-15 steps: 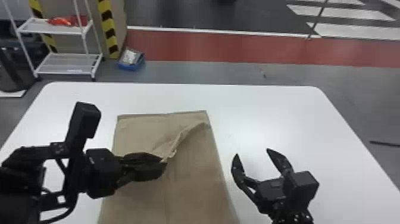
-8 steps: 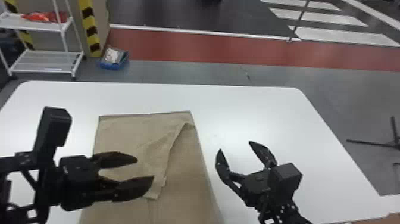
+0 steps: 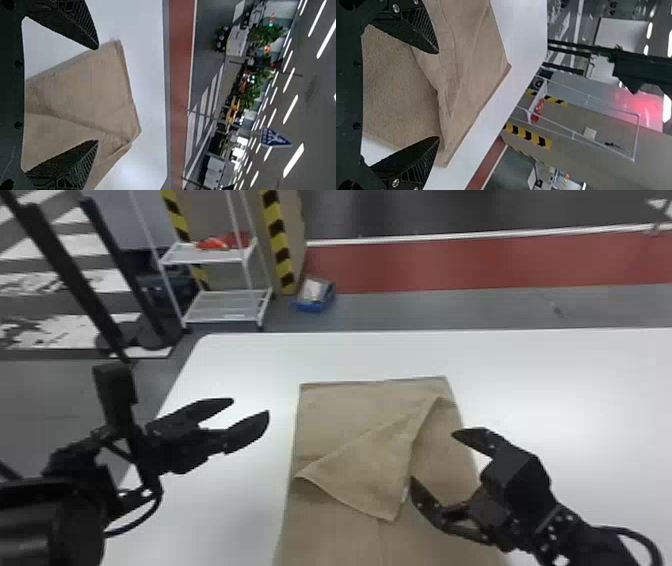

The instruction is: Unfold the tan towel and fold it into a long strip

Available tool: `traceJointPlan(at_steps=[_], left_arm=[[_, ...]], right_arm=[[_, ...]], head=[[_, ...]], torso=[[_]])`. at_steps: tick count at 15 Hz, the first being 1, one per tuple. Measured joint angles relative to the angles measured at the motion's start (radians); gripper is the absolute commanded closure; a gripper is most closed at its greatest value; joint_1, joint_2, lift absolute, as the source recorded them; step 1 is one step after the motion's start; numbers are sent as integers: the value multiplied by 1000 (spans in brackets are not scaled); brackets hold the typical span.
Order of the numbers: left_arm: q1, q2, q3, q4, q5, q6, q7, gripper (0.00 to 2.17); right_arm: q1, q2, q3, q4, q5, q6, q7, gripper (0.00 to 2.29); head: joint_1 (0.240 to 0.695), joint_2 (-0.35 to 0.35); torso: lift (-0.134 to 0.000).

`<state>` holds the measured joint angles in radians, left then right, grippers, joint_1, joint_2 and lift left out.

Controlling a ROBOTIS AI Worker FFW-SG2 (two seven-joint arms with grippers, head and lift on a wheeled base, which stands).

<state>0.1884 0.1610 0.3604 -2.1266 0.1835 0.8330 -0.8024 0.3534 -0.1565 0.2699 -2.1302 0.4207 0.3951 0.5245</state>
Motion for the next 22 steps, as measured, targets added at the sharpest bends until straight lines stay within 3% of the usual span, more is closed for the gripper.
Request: traceJointPlan(at_steps=[3, 6, 11, 18, 22], left_arm=[[-8, 1, 134, 48, 83, -5, 39, 29], [8, 0, 199, 83, 152, -5, 58, 33], [26, -6, 212, 94, 174, -6, 53, 33], [29, -6, 218, 102, 180, -19, 46, 36], [30, -8, 218, 105, 179, -24, 42, 39]], right_arm=[[-57, -24, 130, -15, 137, 186, 77, 120], [-125, -36, 237, -10, 216, 319, 123, 127], [-221, -22, 385, 61, 308, 450, 173, 147], [-269, 47, 405, 161, 334, 465, 139, 181], [-285, 65, 403, 175, 333, 472, 125, 181]], head=[[695, 345], [695, 350], [695, 350], [695, 350], [695, 350]], torso=[[-123], [-123], [-123], [-123], [-123]])
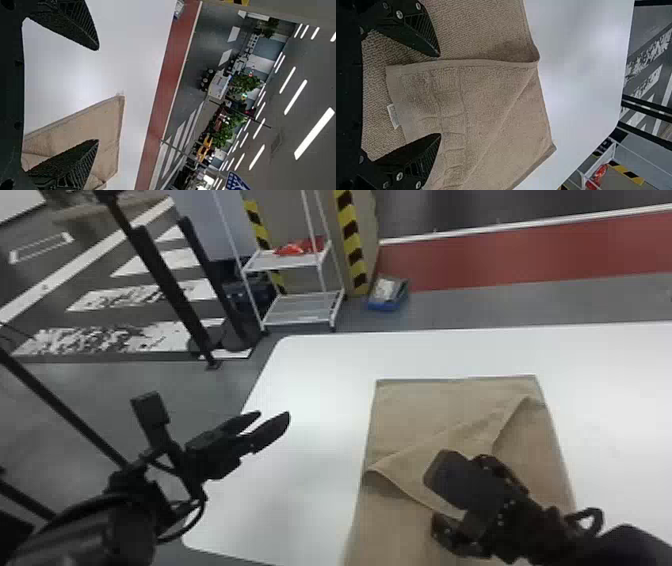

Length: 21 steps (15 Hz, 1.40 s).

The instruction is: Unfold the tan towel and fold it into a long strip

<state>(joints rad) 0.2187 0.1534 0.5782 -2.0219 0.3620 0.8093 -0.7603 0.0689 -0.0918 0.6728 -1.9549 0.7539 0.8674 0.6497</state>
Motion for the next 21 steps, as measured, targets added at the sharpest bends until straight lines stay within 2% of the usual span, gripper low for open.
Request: traceJointPlan(at_steps=[5, 12, 15, 19, 21], left_arm=[[1, 0, -6, 3, -1, -8, -1, 39], [1, 0, -8, 7, -2, -9, -2, 39], [2, 0, -8, 8, -2, -11, -2, 39], [3, 0, -9, 8, -2, -12, -3, 39], [3, 0, -10, 9, -2, -12, -4, 39]], right_arm=[[-13, 5, -5, 19, 0, 41, -5, 194], [-1, 7, -32, 12, -22, 61, -108, 292], [1, 7, -37, 9, -30, 63, -129, 502], [2, 7, -38, -3, -35, 64, -133, 650], [3, 7, -39, -10, -37, 62, -132, 907]], head=[[695, 350], [695, 350], [695, 350], [695, 350], [695, 350]], torso=[[-123], [-123], [-123], [-123], [-123]])
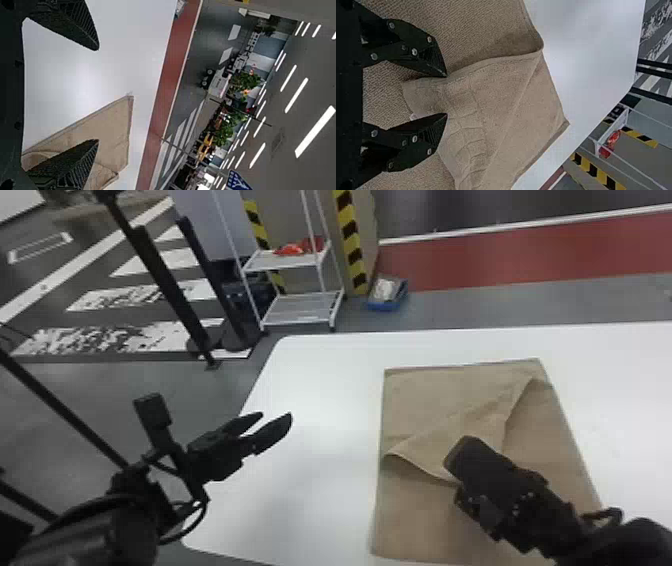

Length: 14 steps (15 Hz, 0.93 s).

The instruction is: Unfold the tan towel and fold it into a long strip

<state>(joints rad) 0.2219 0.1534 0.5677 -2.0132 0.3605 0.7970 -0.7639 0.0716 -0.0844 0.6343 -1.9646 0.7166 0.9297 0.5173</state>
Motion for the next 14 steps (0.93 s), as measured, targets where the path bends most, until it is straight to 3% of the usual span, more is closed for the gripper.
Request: traceJointPlan(at_steps=[2, 3, 9, 14], left_arm=[[0, 0, -1, 1, 0, -2, 0, 39], [0, 0, -2, 4, 0, -5, 0, 39], [-1, 2, -3, 10, 0, -12, 0, 39], [-39, 14, -38, 11, -20, -9, -1, 87]], right_arm=[[0, 0, -1, -4, -1, -1, 1, 937], [0, 0, -1, -5, -1, -1, 1, 1153], [11, 0, -18, -43, -27, -4, -33, 1180], [93, -15, -161, -246, -85, 4, -33, 1180]], head=[[695, 350], [695, 350], [695, 350], [695, 350]], torso=[[-123], [-123], [-123], [-123]])
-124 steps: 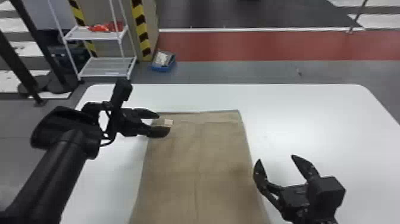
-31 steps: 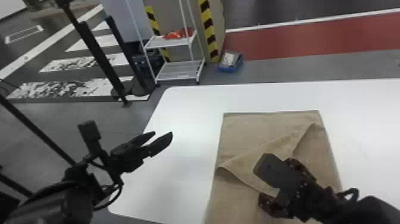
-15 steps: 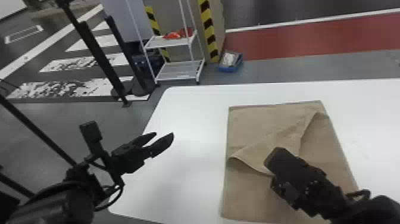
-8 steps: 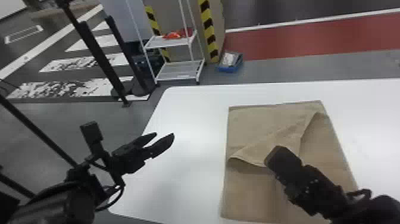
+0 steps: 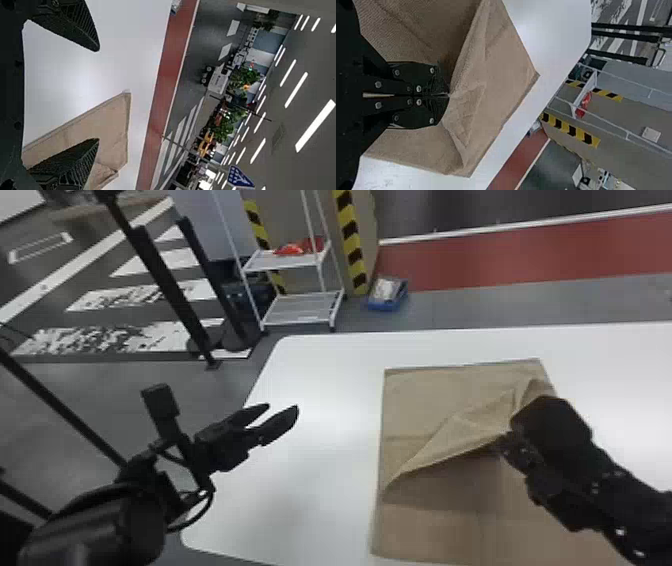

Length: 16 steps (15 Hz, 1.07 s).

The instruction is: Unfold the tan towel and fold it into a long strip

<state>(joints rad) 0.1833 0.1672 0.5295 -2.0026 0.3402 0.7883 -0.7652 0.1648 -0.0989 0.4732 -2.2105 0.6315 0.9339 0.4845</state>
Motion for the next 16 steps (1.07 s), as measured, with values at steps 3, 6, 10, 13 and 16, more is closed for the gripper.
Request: traceJointPlan(at_steps=[3, 6, 10, 13, 16], left_arm=[[-94, 6, -84, 30, -72, 13, 7, 117], [-237, 10, -212, 150, -171, 21, 16, 144], [-423, 1, -372, 376, -250, 24, 65, 154], [-544, -15, -461, 577, -312, -40, 111, 205], [-592, -32, -526, 697, -384, -149, 178, 208]], right_arm=[[94, -27, -124, -136, -60, 48, 2, 1180], [224, -64, -239, -248, -100, 59, 2, 1180], [357, -87, -340, -322, -133, 43, 1, 1180], [399, -88, -349, -345, -136, 38, 0, 1180], [409, -86, -347, -352, -140, 38, 0, 1180]], head=[[695, 254], [695, 166], [695, 44], [695, 5], [695, -5]], torso=[[-123], [-123], [-123], [-123], [-123]])
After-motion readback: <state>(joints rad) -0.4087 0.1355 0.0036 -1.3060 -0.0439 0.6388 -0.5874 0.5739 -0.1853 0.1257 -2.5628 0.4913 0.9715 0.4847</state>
